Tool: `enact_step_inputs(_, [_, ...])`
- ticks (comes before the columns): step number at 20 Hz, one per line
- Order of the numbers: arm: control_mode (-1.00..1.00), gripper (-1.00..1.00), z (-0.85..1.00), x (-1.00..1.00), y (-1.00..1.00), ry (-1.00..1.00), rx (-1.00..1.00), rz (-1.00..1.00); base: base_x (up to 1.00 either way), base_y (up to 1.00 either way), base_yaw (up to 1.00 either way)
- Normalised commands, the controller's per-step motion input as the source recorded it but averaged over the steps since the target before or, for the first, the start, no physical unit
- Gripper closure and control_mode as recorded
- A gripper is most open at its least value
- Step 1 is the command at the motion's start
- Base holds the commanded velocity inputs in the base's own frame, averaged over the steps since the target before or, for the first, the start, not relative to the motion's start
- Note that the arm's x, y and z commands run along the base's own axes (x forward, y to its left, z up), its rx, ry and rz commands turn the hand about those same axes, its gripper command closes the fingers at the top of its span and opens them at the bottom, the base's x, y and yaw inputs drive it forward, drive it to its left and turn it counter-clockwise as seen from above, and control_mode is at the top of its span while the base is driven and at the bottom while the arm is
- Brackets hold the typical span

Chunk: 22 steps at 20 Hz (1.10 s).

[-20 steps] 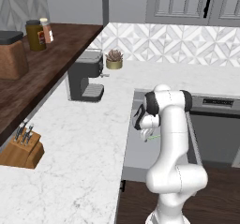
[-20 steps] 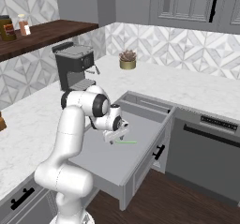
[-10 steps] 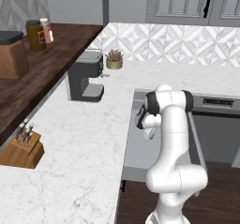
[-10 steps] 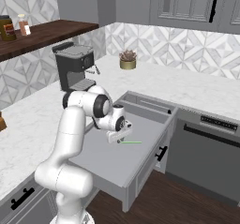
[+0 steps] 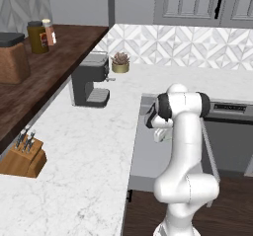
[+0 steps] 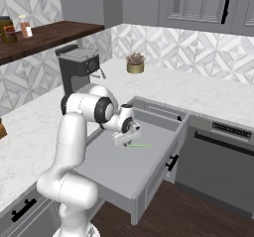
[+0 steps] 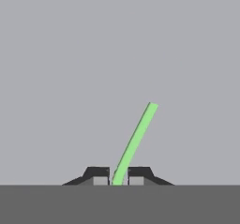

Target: Take a straw from the drawer in front and place it inside the glass cup on the dining counter.

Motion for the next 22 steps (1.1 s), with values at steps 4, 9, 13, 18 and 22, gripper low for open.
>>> enact_step_inputs(4, [-1.0,1.0,1.0,-0.52,0.52,-0.04,0.11,0.0,0.0,0.0,0.0])
enact_step_inputs(9, [-1.0,1.0,1.0,-0.33,0.43,0.0,0.09,0.0,0.0,0.0,0.0])
enact_step_inputs(13, [-1.0,1.0,1.0,-0.04,0.3,0.0,0.03,0.0,0.0,0.0,0.0])
enact_step_inputs(18, [-1.0,1.0,1.0,0.0,0.16,0.0,0.0,-0.01,0.0,0.0,0.0])
enact_step_inputs(22, [-1.0,1.0,1.0,-0.32,0.0,0.0,0.0,-0.09,0.0,0.0,0.0])
